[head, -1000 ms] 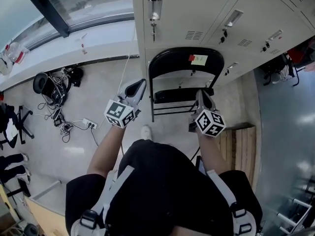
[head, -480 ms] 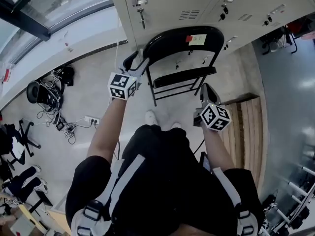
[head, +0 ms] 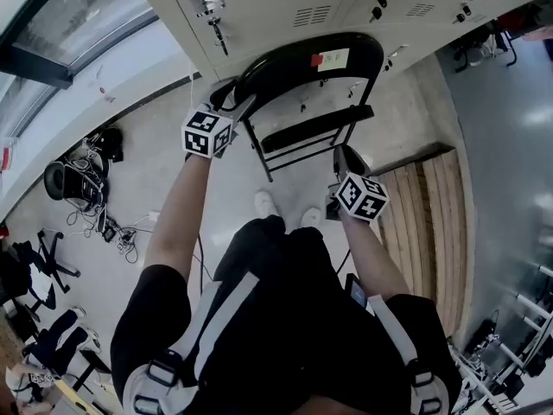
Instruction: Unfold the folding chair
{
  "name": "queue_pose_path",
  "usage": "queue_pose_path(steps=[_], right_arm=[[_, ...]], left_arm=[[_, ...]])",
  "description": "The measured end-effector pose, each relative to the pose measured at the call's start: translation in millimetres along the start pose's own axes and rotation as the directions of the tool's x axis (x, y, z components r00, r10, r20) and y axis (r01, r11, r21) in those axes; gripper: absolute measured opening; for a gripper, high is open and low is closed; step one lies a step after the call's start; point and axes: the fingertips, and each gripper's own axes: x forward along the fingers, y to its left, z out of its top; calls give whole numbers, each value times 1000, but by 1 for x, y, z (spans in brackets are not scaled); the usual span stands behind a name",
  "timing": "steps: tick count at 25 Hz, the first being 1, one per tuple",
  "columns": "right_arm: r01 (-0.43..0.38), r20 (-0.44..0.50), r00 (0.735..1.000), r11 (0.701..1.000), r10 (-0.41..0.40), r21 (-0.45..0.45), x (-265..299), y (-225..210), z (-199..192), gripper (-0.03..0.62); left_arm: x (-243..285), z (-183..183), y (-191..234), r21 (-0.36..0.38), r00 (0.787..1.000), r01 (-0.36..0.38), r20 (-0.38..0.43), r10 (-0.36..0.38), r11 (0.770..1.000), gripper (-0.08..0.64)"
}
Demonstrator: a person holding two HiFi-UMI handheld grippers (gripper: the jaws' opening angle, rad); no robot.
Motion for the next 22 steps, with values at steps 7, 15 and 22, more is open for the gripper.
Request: queue_pose_path(steps=[7, 15, 22], right_arm=[[-5, -51, 999, 999, 8, 52, 20, 12, -20, 83], [131, -150, 986, 915, -78, 381, 75, 2, -36, 267], [289, -268, 947, 829, -176, 478, 126, -5, -69, 316]], left_arm=[[20, 6, -4, 20, 996, 89, 14, -89, 996, 242], [35, 25, -21, 54, 984, 171, 35, -173, 984, 224], [36, 24, -21, 73, 986, 160, 34, -163, 984, 219]])
